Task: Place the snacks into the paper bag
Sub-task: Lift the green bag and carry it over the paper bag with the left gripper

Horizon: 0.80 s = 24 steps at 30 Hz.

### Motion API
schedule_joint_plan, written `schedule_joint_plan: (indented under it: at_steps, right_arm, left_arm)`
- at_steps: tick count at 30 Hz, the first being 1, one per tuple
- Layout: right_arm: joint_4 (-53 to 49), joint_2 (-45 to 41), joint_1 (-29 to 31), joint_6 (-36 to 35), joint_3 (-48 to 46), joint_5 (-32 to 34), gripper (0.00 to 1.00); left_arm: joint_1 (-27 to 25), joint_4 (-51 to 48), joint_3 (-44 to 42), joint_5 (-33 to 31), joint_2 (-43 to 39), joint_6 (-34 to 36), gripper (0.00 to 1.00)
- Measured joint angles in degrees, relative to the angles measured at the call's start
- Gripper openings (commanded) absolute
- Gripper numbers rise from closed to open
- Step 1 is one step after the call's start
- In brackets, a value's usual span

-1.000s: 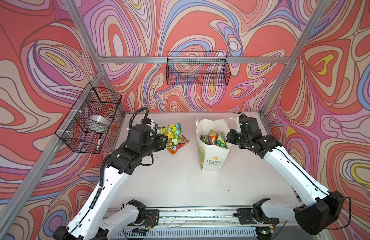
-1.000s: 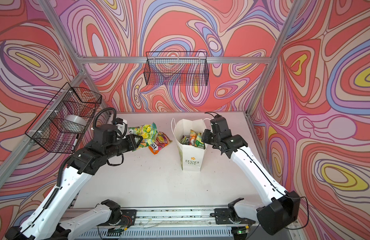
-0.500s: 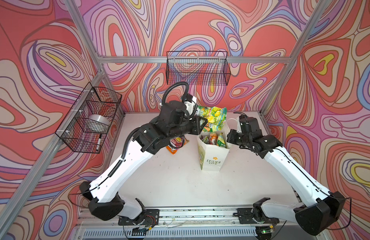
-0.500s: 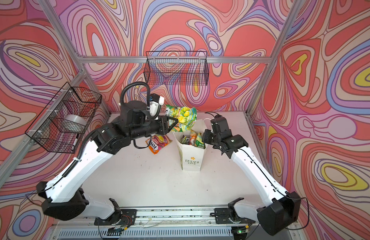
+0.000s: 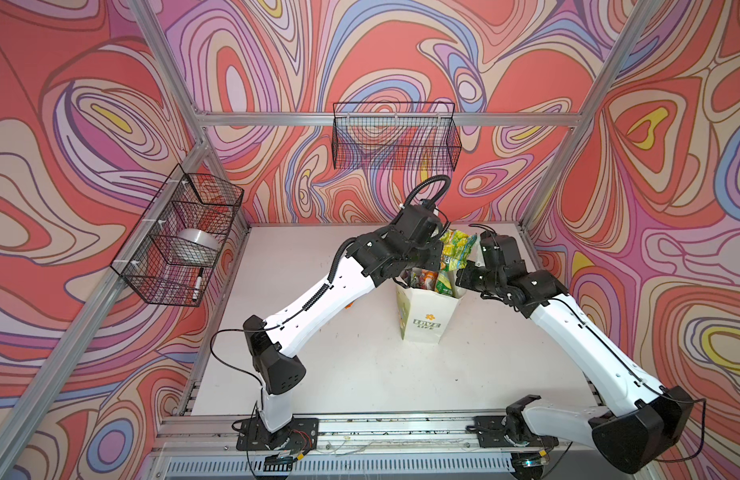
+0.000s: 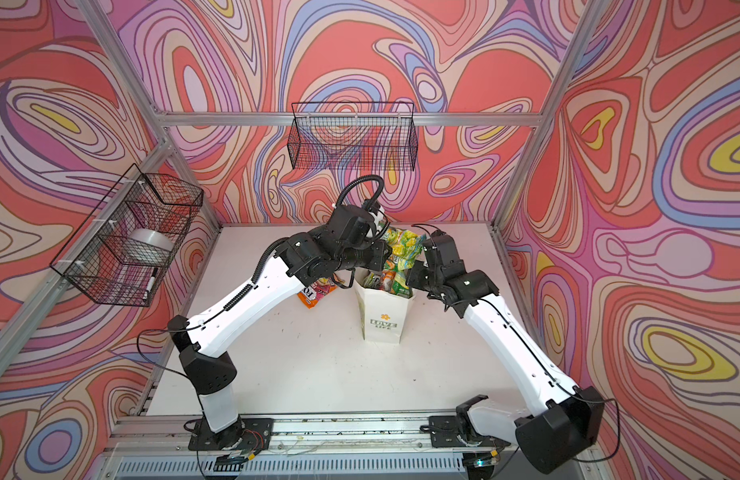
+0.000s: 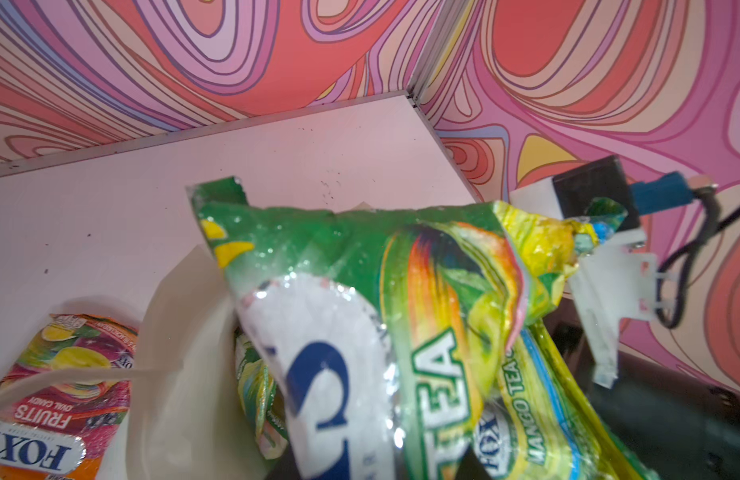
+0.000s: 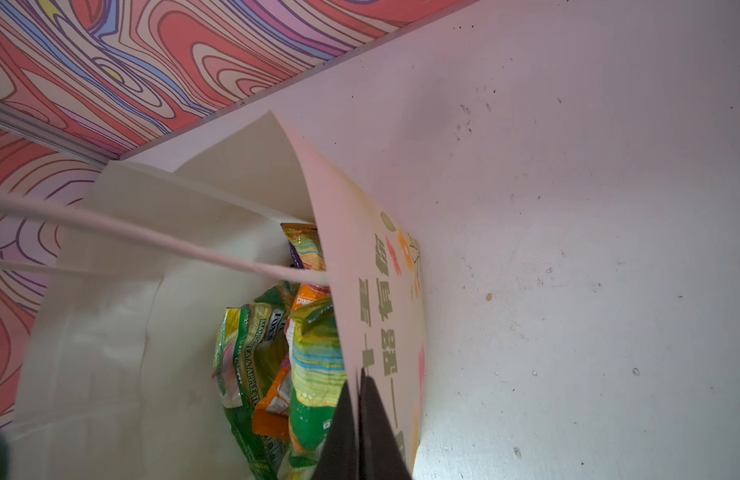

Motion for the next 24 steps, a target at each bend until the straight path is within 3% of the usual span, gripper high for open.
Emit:
schedule_joint_plan:
  at_steps: [16, 18, 21, 24]
  right_arm:
    - [0.0, 0.0, 0.0, -0.2, 0.7, 0.0, 0.0]
    - [-0.1, 0.0, 0.0, -0.2, 0.7, 0.1, 0.0]
    - [-0.1, 0.0, 0.0, -0.2, 0.7, 0.2, 0.0]
    - [0.0, 0.0, 0.0, -0.2, 0.7, 0.1, 0.0]
  left_arm:
    - [1.2, -5.2, -0.9, -3.2, 6.8, 3.7, 0.33]
    - [1.2, -6.2, 0.1, -3.8, 8.3, 4.4, 0.4]
    - [1.2, -7.6, 0.6, -5.5, 9.8, 4.9, 0.58]
    - [1.2, -9.1, 0.6, -6.7, 10.3, 4.9, 0.66]
